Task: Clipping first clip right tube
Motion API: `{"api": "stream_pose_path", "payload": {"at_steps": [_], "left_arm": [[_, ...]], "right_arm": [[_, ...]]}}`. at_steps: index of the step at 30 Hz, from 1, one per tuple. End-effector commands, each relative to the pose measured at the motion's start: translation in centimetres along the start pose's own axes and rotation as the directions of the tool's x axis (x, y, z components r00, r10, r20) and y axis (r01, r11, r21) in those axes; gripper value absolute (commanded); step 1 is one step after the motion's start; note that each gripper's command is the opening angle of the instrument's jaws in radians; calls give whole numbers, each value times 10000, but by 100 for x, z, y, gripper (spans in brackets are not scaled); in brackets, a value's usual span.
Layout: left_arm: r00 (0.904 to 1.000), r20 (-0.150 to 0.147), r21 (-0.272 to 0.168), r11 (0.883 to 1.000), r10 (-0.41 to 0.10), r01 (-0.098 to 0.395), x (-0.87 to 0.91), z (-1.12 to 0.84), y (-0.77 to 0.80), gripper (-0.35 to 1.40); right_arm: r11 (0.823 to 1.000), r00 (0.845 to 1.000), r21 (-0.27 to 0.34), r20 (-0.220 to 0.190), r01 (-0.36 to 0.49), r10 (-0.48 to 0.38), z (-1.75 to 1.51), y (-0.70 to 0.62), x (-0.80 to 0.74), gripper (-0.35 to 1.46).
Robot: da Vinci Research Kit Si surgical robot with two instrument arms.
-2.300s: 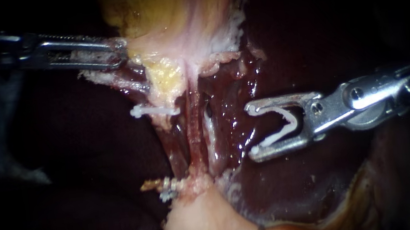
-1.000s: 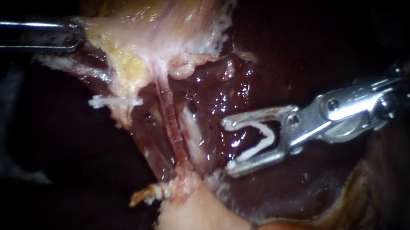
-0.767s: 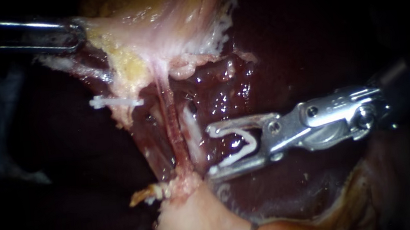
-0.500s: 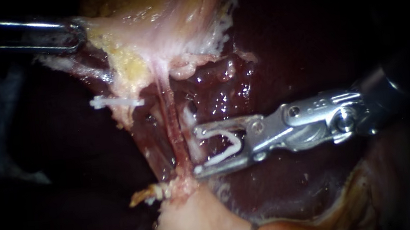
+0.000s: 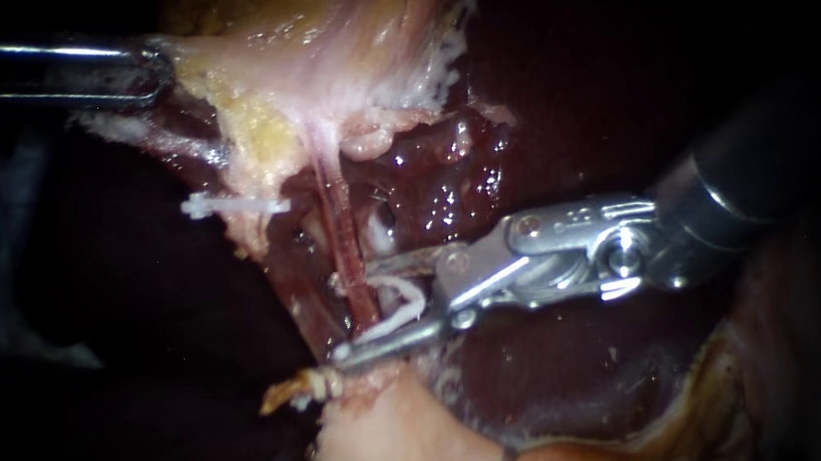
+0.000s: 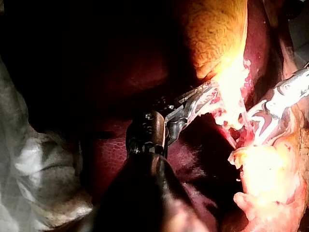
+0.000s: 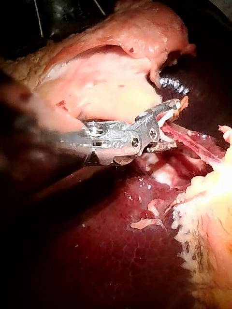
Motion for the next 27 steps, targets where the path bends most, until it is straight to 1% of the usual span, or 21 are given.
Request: {"api": "stream_pose_path", "payload": {"at_steps": [1,4,8,14,18,27], "left_arm": [[10000,4,-18,10000,0,0,0,0,0,-35],[10000,3,-16,10000,2,-2,0,0,0,-35],[10000,1,-13,10000,3,-3,0,1,0,-35],[10000,3,-17,10000,9,-9,-1,1,-2,-35],[10000,4,-18,10000,13,-13,-1,1,-3,-35],[10000,3,-18,10000,20,-20,-2,1,-5,-35]], "right_arm": [[10000,10000,47,-43,-38,38,3,0,-1,49],[9997,9996,214,-238,-128,133,10,1,-3,49],[9992,9991,365,-382,-189,203,13,1,-3,49],[9981,9982,575,-547,-210,242,10,-5,-3,49],[9946,9977,1018,-625,-211,276,8,-15,-2,49],[9793,9951,1961,-742,-502,659,16,-51,8,49]]}}
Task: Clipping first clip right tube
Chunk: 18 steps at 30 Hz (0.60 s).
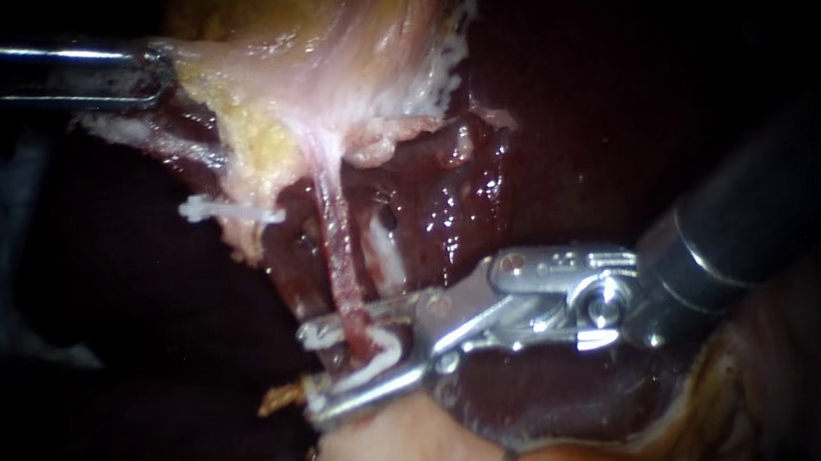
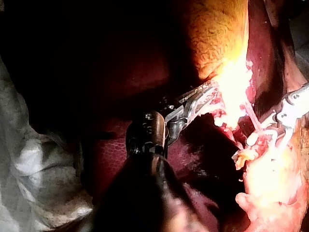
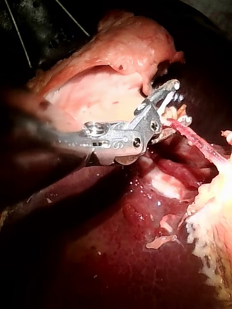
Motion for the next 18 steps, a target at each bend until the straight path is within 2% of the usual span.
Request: {"api": "stream_pose_path", "payload": {"at_steps": [1,9,18], "left_arm": [[10000,-4,-2,10000,1,-1,0,0,0,-35],[10000,-4,-2,10000,2,-2,0,0,0,-35],[10000,-4,-2,10000,2,-2,0,0,0,-35]], "right_arm": [[9999,10000,114,4,-82,82,2,-4,1,48],[9984,9999,566,-64,-83,86,9,-25,12,47],[9969,9999,780,1,-114,114,7,-26,14,41]]}}
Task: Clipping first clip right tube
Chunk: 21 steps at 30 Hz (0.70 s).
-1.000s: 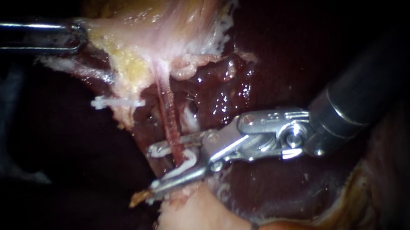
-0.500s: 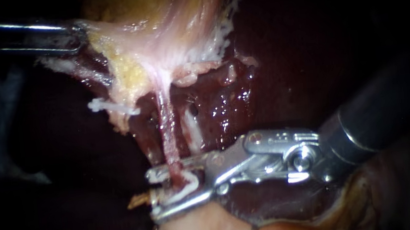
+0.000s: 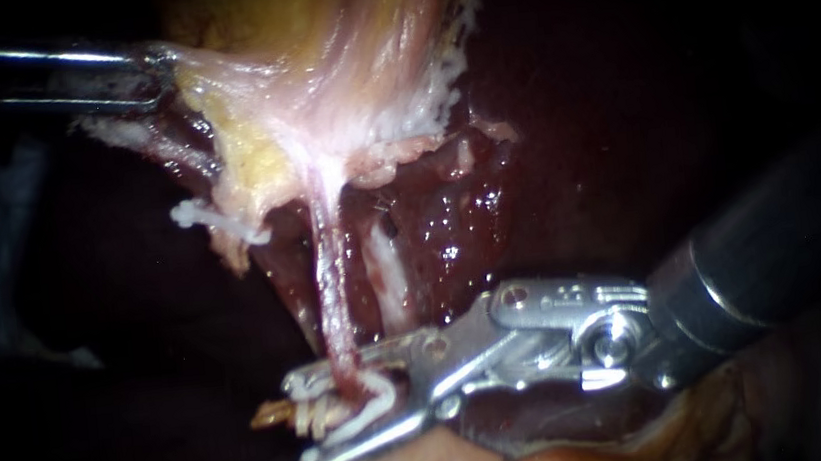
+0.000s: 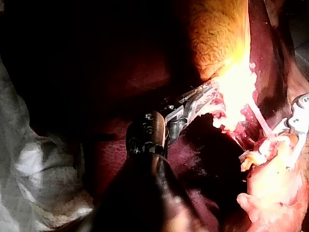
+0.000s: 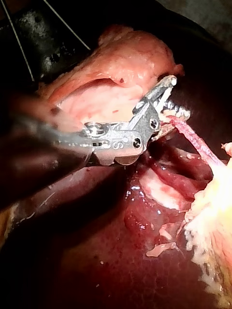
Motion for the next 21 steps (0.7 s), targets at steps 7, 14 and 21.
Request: {"api": "stream_pose_path", "payload": {"at_steps": [7,14,21], "left_arm": [[10000,-2,1,10000,0,0,0,0,0,-35],[10000,-2,1,10000,-1,1,0,0,0,-35],[10000,-3,2,10000,-1,1,0,0,0,-35]], "right_arm": [[9997,9998,-144,-40,-199,198,-6,7,-3,23],[9993,9995,-192,-58,-314,313,-12,10,-5,2],[9957,9959,-197,-70,-904,903,-14,14,-6,-29]]}}
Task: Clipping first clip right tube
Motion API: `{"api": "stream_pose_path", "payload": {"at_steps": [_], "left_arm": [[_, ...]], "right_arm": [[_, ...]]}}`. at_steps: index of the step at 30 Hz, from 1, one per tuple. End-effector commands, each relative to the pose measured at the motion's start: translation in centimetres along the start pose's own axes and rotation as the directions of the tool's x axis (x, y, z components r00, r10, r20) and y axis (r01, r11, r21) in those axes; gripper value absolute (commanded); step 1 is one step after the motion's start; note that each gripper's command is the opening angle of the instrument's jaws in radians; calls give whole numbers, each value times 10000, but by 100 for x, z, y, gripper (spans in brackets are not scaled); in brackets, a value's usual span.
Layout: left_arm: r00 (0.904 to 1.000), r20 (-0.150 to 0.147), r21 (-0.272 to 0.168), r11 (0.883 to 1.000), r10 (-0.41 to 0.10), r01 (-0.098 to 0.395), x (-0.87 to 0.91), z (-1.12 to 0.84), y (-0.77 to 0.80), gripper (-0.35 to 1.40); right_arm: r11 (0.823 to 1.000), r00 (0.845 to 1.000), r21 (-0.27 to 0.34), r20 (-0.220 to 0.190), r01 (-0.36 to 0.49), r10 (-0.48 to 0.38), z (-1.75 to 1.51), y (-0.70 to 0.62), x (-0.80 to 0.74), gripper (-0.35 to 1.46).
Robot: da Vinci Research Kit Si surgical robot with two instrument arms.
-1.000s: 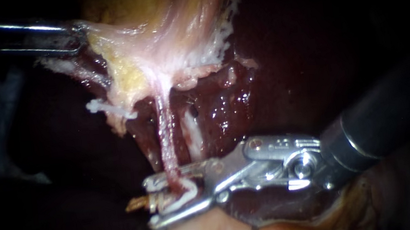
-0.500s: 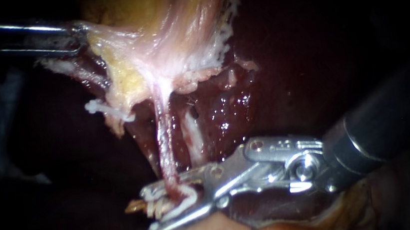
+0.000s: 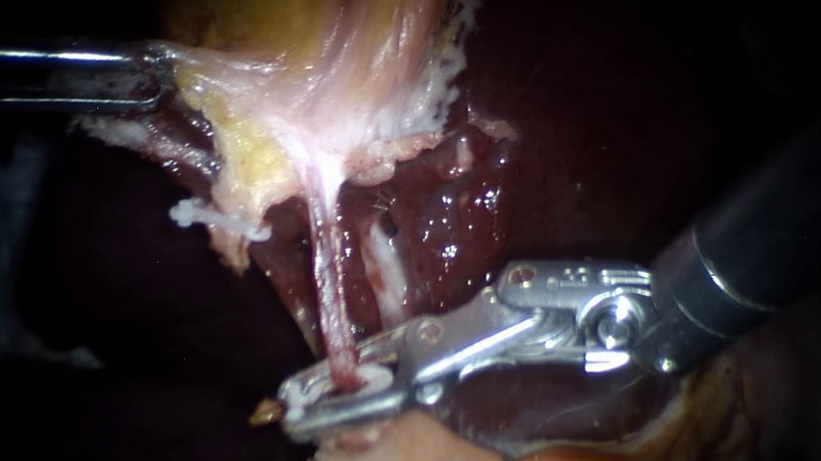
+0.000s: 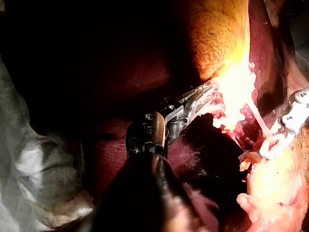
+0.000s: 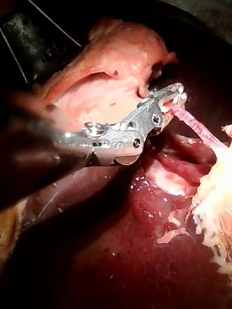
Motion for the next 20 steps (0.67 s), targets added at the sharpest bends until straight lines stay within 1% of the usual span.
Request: {"api": "stream_pose_path", "payload": {"at_steps": [1,2,3,7,20], "left_arm": [[10000,1,3,10000,-3,3,0,0,0,-35],[10000,2,3,10000,-3,3,0,0,0,-35],[10000,1,3,10000,-3,3,0,0,0,-35],[10000,1,3,10000,-3,3,0,0,0,-35],[10000,1,3,10000,-3,3,1,0,-2,-35]], "right_arm": [[9996,9996,13,5,-300,299,0,-1,2,-35],[9986,9986,8,4,-536,536,0,0,2,-35],[9982,9982,23,-23,-595,595,-1,0,2,-35],[9978,9975,-104,247,-660,662,-1,0,2,-35],[9978,9976,-127,246,-644,647,-3,3,-2,-35]]}}
